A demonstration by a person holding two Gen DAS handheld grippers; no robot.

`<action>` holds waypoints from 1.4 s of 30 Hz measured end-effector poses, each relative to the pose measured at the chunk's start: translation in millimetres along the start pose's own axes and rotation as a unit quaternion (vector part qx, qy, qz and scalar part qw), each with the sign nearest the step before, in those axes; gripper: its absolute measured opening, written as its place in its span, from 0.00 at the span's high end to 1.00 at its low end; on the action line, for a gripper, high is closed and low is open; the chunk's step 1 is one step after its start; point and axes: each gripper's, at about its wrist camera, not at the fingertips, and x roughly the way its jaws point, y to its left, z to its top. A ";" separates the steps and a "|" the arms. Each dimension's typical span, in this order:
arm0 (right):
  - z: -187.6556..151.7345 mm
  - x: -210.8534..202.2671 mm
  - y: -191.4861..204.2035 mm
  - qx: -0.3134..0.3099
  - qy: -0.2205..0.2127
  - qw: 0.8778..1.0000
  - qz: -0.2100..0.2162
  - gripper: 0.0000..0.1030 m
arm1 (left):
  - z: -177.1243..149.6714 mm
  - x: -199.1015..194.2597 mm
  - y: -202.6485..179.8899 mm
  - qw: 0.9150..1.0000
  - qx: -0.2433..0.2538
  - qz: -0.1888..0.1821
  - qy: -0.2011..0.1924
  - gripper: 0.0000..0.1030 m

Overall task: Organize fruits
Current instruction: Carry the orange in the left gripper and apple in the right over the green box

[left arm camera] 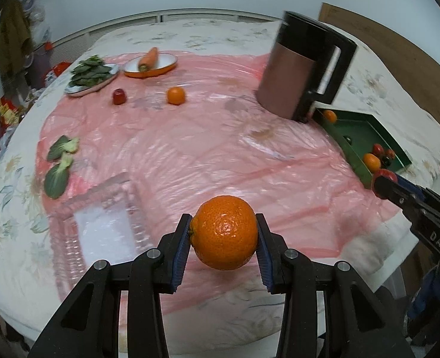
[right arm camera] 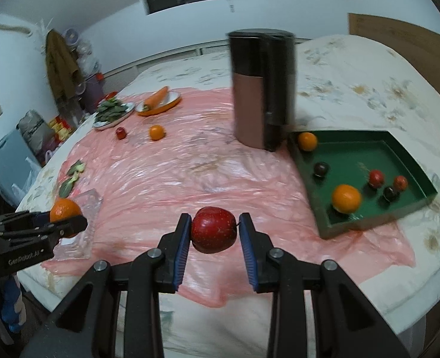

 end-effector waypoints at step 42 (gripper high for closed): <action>27.2 36.4 -292.4 0.138 -0.016 0.979 -0.148 0.73 | 108.9 136.5 -264.2 0.978 0.176 -0.098 0.057 0.66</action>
